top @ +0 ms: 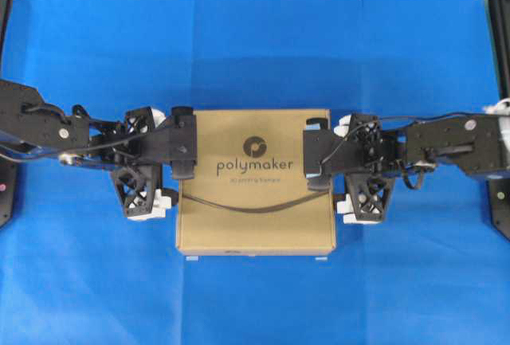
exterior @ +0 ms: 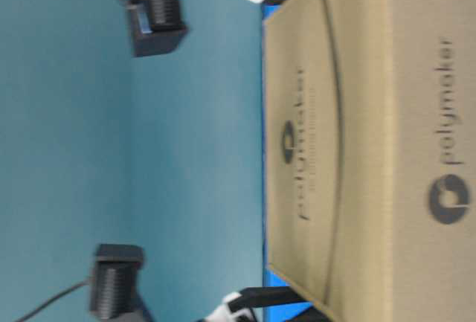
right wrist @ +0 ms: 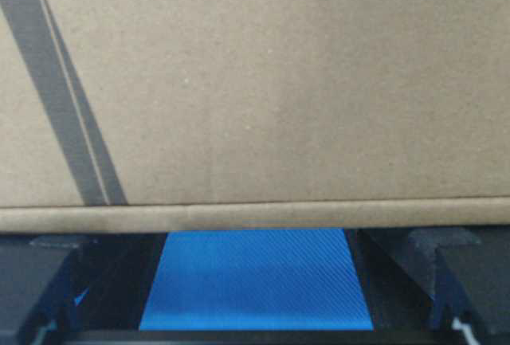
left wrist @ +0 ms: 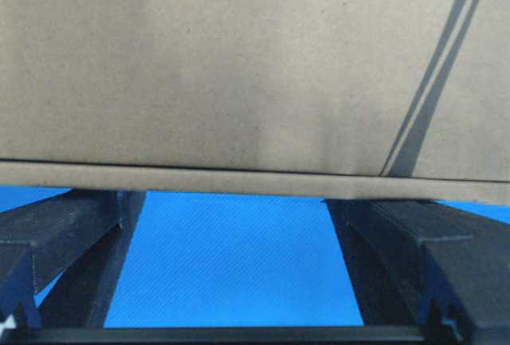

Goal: Lift up the cardboard box by clamping it between your arms.
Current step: 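Raise both arms together, lifting the clamped box off the table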

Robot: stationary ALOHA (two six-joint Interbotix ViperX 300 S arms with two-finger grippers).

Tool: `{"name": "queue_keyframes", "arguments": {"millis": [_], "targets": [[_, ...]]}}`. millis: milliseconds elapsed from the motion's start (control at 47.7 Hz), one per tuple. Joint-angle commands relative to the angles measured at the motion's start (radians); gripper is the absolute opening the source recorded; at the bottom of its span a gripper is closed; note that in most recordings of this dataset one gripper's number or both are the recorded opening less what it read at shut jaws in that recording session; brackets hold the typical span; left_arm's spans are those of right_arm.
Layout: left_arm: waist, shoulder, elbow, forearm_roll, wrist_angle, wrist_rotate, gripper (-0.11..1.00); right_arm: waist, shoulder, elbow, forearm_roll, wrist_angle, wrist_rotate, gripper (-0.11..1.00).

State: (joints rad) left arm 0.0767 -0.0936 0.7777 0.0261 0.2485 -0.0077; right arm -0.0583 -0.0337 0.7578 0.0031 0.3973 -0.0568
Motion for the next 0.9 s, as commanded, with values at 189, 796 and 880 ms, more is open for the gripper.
{"name": "queue_keyframes", "arguments": {"millis": [189, 796, 880], "targets": [[0.014, -0.155, -0.187, -0.005, 0.210, -0.003, 0.87, 0.002, -0.149, -0.187, 0.005, 0.242, 0.008, 0.99], [0.028, -0.239, -0.578, -0.005, 0.630, -0.003, 0.87, 0.003, -0.259, -0.543, 0.018, 0.699, 0.025, 0.99], [0.028, -0.229, -0.630, -0.005, 0.670, -0.003, 0.87, 0.006, -0.259, -0.592, 0.018, 0.752, 0.041, 0.99]]}}
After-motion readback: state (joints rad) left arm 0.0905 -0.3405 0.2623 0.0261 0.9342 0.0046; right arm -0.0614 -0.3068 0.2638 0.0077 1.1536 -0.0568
